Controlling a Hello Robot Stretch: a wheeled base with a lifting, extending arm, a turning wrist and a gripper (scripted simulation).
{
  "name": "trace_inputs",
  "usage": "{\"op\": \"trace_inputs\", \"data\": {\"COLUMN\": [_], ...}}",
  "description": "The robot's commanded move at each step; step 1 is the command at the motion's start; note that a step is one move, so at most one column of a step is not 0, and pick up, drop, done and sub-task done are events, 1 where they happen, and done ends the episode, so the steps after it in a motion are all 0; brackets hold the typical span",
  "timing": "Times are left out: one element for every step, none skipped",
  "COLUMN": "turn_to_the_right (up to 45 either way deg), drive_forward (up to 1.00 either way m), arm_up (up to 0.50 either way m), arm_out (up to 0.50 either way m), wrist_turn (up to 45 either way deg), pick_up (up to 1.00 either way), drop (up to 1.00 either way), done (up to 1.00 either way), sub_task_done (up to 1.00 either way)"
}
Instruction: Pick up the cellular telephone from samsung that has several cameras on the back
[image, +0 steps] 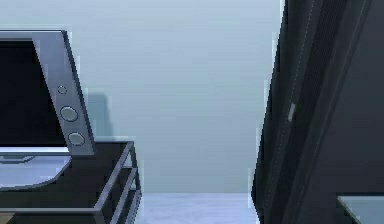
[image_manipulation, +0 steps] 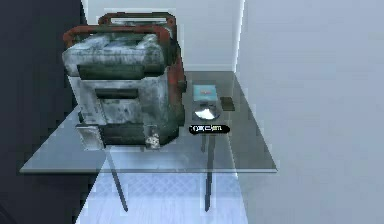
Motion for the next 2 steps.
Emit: {"op": "trace_inputs", "data": {"turn_to_the_right": [0.0,0.0], "drive_forward": [0.0,0.0], "arm_up": [0.5,0.34], "arm_out": [0.0,0.0], "wrist_turn": [0.0,0.0], "pick_up": [0.0,0.0], "drop": [0.0,0.0], "done": [0.0,0.0], "sub_task_done": [0.0,0.0]}}
